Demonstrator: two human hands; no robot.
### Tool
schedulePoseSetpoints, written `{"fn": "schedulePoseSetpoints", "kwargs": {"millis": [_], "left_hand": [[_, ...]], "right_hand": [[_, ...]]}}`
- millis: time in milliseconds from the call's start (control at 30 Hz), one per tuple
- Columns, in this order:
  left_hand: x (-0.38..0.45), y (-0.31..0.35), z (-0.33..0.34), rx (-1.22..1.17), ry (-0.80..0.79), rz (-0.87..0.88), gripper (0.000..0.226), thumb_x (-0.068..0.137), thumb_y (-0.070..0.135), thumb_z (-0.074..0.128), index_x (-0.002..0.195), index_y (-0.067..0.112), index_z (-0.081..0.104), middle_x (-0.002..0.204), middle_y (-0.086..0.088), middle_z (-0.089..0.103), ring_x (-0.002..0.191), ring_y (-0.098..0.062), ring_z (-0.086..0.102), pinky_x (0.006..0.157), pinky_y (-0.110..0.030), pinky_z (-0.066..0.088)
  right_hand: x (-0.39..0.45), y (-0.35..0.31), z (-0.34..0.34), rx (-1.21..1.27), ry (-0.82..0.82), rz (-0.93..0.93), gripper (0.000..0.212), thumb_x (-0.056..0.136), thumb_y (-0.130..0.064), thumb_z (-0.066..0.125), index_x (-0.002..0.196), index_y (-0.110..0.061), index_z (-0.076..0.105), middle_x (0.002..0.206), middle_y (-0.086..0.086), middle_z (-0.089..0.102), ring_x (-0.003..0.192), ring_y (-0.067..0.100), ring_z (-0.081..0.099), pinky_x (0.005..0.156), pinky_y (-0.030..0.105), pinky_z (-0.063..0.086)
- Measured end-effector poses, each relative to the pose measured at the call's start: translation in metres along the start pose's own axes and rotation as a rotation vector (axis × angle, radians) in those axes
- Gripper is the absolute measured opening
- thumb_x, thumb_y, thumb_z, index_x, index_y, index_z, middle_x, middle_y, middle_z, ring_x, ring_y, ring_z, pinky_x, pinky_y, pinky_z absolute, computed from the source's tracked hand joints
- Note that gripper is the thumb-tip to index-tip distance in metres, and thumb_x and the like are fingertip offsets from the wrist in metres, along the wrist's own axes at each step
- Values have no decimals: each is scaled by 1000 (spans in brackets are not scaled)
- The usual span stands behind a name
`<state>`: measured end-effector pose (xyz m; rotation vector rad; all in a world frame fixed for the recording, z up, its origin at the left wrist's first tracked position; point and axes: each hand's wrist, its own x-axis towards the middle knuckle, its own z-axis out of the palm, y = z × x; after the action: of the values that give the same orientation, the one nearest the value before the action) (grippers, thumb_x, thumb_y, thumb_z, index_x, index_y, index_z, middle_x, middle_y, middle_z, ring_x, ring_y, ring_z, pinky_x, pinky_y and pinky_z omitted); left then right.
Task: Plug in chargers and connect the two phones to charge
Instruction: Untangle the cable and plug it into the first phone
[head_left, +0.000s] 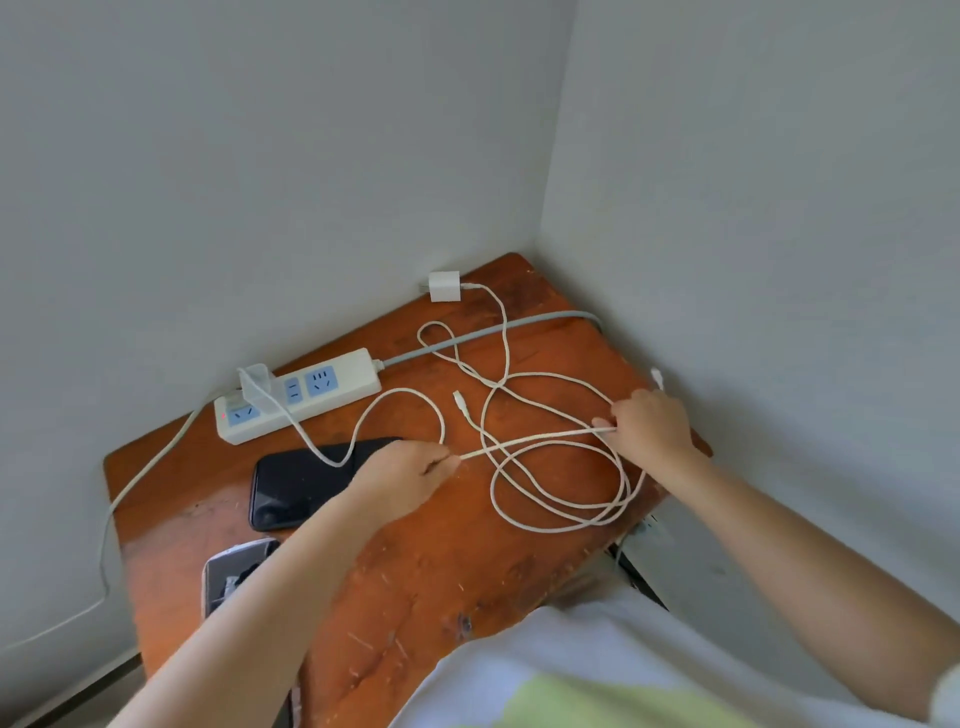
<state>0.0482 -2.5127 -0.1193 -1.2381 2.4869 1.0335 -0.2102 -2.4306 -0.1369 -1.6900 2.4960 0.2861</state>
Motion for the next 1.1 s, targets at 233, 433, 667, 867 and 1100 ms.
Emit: {"fn": "schedulePoseSetpoints", "kwargs": {"millis": [233, 433, 667, 867, 1100], "left_hand": [[-1, -31, 26, 470, -8, -82, 29, 99, 32, 25, 107, 14, 48, 94, -8, 60, 84, -24, 59, 65, -32, 44], [-13, -33, 36, 434, 17, 8, 34, 97, 37, 27, 114, 18, 51, 106, -7, 57, 96, -23, 56, 75, -31, 44], [-78, -56, 19, 104, 507, 33, 39, 92, 35, 42, 113, 7, 59, 110, -13, 65, 105, -30, 59, 85, -36, 49], [-165, -113, 36, 366, 468, -172, 33, 77, 13, 64, 110, 12, 63, 115, -14, 65, 106, -36, 60, 80, -45, 53], [-192, -135, 62, 571, -173, -189, 83, 85, 11, 56, 141, 31, -3, 155, 0, -8, 140, -22, -13, 114, -41, 2]], "right_hand": [[21, -16, -11, 661, 148, 50, 33, 84, 5, 45, 115, -1, 54, 123, 20, 52, 111, 34, 52, 92, 33, 42], [30, -70, -52, 1323, 336, 94, 29, 87, 3, 48, 110, -14, 43, 116, 13, 57, 74, 6, 65, 57, 4, 51], [5, -155, -59, 1245, -381, -397, 58, 86, 6, 49, 137, -10, 28, 137, 12, 47, 107, 12, 57, 80, 13, 52], [-40, -188, -15, 686, -396, -844, 40, 85, 1, 43, 122, -12, 52, 117, 12, 61, 94, 14, 62, 78, 3, 42], [-55, -215, -9, 148, -352, -1170, 30, 93, -29, 45, 115, -15, 58, 113, 6, 67, 100, 19, 62, 87, 28, 51]]}}
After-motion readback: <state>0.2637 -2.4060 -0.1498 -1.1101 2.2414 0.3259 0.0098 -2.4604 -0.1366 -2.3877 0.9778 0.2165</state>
